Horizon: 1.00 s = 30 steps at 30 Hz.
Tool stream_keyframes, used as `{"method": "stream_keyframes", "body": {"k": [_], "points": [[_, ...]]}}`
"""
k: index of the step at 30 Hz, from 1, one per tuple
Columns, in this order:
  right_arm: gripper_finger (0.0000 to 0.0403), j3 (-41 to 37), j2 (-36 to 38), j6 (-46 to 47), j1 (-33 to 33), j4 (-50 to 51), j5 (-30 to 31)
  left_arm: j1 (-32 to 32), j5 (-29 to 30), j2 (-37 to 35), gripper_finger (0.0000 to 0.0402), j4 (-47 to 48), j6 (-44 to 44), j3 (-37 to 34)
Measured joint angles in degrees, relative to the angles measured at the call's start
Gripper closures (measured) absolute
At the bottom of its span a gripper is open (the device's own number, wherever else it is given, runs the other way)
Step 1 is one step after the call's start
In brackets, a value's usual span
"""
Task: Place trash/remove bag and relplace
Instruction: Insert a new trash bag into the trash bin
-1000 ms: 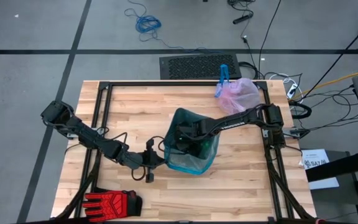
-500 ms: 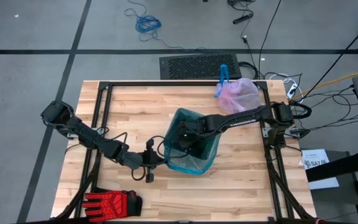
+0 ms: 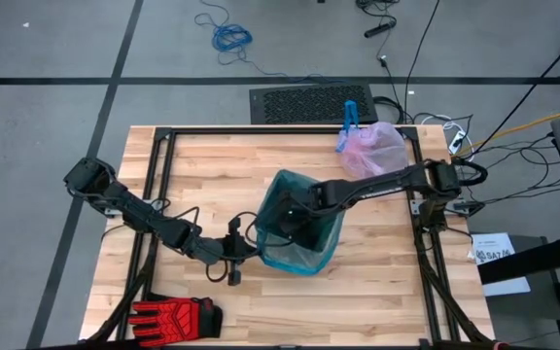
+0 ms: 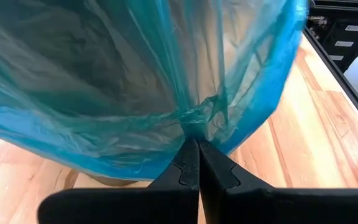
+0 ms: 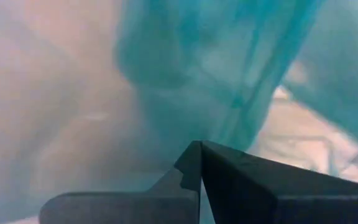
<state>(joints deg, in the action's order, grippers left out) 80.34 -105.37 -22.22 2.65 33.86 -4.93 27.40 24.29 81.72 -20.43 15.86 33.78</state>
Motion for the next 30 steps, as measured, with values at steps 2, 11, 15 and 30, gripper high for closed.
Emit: {"method": "stream_keyframes", "body": {"k": [2,11,15,30], "points": [[0.0403,-0.03,-1.88,0.44,-0.01,0.43,-0.13,-0.01,0.0,0.0,0.0402,0.01,0.13,0.0],[0.0403,-0.11,1.43,1.15,1.87,0.87,-0.95,-0.02,-0.02,-0.01,0.0402,0.03,0.19,0.02],[0.0403,-0.04,3.9,2.08,2.27,0.67,-0.55,-0.02,-0.02,-0.01,0.0402,0.02,0.26,0.02],[0.0403,-0.07,0.9,4.24,1.34,0.45,-1.49,-0.02,0.0,-0.01,0.0402,0.0,0.31,0.02]]}}
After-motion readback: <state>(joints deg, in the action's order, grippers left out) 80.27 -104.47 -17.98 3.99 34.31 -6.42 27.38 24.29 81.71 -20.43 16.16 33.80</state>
